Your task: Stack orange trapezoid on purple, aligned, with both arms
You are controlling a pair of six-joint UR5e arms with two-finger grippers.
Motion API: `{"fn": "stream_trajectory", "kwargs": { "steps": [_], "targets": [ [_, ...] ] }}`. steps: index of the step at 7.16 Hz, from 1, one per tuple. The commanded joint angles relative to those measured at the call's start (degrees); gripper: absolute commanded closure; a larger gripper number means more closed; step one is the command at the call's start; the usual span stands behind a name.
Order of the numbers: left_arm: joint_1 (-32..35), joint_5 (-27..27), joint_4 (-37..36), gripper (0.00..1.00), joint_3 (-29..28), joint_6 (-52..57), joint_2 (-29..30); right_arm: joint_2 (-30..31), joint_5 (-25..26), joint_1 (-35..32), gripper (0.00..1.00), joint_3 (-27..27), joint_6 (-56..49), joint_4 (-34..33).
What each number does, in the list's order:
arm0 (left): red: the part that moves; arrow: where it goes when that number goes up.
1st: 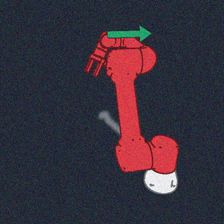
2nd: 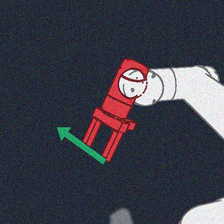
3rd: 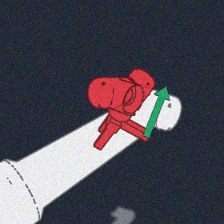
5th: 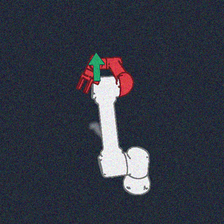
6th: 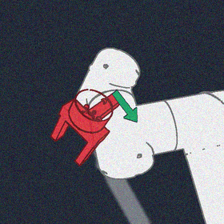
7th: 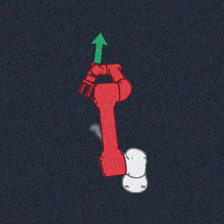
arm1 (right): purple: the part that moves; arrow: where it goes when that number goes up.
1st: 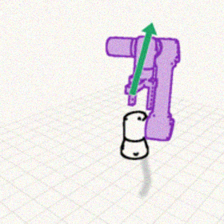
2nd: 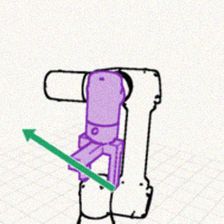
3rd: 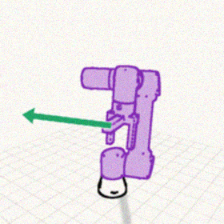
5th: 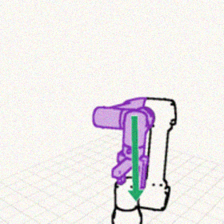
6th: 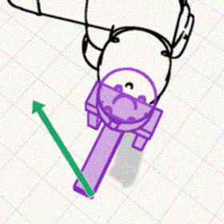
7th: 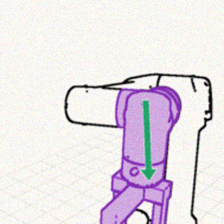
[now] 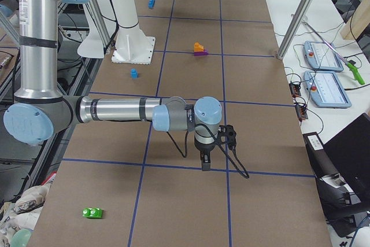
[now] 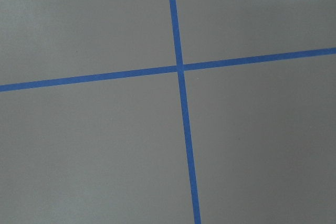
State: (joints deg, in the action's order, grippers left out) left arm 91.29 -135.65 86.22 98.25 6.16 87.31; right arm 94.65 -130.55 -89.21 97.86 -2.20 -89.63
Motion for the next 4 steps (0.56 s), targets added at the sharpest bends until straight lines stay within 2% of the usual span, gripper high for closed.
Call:
{"fn": "stream_trajectory", "kwargs": {
  "steps": [1,4],
  "targets": [
    [-0.1,-0.1,0.1,0.0,0.0,0.0,-0.1,0.0,-0.3,0.0,0.0,0.1,0.1,0.1],
    [0.0,-0.1,0.1,0.0,0.4,0.1,-0.3,0.4,-1.0,0.0,0.0,0.1,0.1,0.1]
  ]
}}
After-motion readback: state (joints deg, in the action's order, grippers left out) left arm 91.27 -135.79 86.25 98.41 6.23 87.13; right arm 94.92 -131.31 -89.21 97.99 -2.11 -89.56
